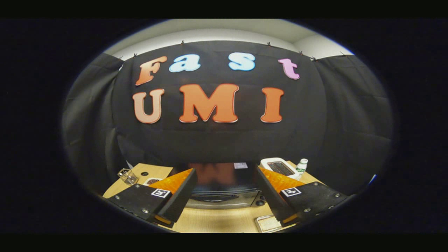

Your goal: Open the toaster oven, put the food inside, and close the toaster oven door.

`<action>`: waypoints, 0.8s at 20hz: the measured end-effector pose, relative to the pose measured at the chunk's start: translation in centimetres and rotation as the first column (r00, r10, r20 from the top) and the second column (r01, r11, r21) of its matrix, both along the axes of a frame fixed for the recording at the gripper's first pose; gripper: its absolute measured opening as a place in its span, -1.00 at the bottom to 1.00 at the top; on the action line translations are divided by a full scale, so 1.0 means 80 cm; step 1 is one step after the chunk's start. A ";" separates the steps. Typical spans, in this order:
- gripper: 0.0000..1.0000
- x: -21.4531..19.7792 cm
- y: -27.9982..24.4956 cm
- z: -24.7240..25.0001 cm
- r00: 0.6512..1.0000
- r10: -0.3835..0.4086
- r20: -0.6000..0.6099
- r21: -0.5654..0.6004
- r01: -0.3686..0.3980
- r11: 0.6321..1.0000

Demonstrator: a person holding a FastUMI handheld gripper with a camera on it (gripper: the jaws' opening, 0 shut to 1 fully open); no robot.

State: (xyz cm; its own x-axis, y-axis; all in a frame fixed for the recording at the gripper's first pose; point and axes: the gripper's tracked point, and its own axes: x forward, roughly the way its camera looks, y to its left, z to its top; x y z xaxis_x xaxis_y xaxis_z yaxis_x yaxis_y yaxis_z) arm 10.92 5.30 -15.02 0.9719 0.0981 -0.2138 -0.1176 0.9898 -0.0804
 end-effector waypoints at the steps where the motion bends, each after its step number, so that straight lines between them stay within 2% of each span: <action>1: 0.98 0.008 0.002 -0.015 1.000 0.002 -0.025 -0.013 -0.002 1.000; 8: 0.99 0.051 0.019 -0.115 0.983 0.010 -0.186 -0.044 -0.018 0.999; 14: 0.99 0.053 0.031 -0.153 0.967 0.016 -0.254 -0.030 -0.024 0.999; 16: 0.99 0.051 0.029 -0.151 0.970 0.008 -0.243 -0.025 -0.014 1.000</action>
State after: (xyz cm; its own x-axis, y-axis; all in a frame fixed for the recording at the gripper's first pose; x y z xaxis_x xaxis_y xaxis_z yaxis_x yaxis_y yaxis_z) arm 15.03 7.61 -27.10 0.8896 0.0998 -0.4457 -0.1477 0.9862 -0.0741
